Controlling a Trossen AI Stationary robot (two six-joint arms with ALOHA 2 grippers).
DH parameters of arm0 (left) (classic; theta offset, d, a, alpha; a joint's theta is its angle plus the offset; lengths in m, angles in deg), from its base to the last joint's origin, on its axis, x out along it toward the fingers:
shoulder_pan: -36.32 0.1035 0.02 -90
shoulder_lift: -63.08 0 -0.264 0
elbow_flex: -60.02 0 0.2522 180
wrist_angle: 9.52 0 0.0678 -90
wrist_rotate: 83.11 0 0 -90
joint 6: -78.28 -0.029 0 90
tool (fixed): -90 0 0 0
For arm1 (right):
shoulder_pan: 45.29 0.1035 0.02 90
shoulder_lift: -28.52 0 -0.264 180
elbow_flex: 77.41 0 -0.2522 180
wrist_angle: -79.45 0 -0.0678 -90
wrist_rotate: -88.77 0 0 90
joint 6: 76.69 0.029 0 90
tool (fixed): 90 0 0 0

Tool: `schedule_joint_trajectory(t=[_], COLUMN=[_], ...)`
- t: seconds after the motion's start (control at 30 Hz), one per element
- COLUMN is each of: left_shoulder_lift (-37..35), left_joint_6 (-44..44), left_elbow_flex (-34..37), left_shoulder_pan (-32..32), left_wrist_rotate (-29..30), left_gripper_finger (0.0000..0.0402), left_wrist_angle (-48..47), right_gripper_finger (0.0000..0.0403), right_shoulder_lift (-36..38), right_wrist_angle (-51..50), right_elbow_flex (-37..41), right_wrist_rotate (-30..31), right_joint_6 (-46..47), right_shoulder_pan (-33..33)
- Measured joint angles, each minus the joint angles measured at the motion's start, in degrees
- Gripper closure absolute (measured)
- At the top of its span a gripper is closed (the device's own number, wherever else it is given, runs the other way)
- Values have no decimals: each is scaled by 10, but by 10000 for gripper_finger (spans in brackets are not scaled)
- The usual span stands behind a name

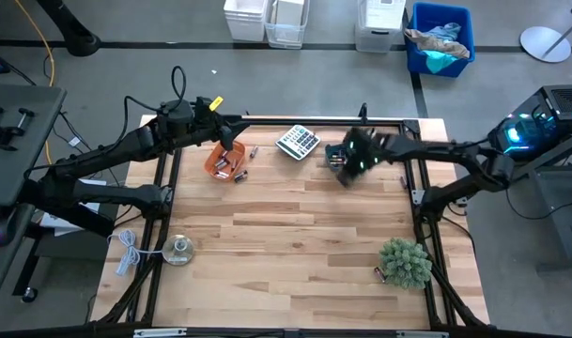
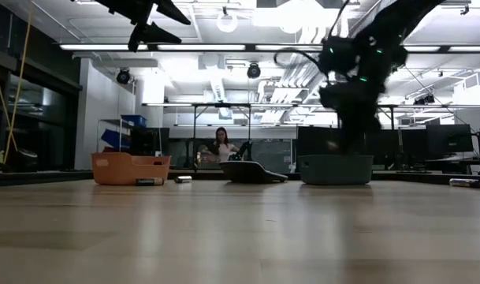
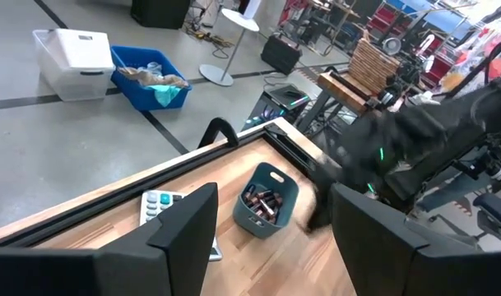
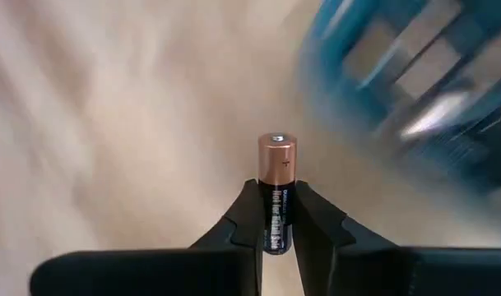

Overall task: Sort batteries
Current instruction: Put the top right golden battery into the blue bin, then put the silver battery into the orange bin

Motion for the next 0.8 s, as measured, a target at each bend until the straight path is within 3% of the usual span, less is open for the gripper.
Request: schedule_joint_trajectory(t=[0.13,0.2,0.37,0.57,0.63,0.7,0.8], left_shoulder_lift=[0,0,0,0,0,0,0], left_joint_6=[0,0,0,-1,-1,-1,-1], left_elbow_flex=[0,0,0,0,0,0,0], left_shoulder_pan=[0,0,0,0,0,0,0], left_wrist_rotate=[0,0,0,2,2,2,2], left_gripper_finger=[182,182,182,182,182,182,182], left_wrist_angle=[0,0,0,0,0,0,0], right_gripper_finger=[369,366,326,266,250,242,240], right_shoulder_lift=[-7,-18,-62,-76,-70,-57,-18], right_wrist_angle=[27,24,-56,-63,-70,-79,-71], right_elbow_flex=[-47,-71,-104,-109,-117,-126,-128], right_wrist_rotate=[115,145,121,114,83,12,-79], right_joint_6=[8,5,-20,-4,-12,1,49], right_shoulder_pan=[-41,-58,-83,-72,-68,-57,3])
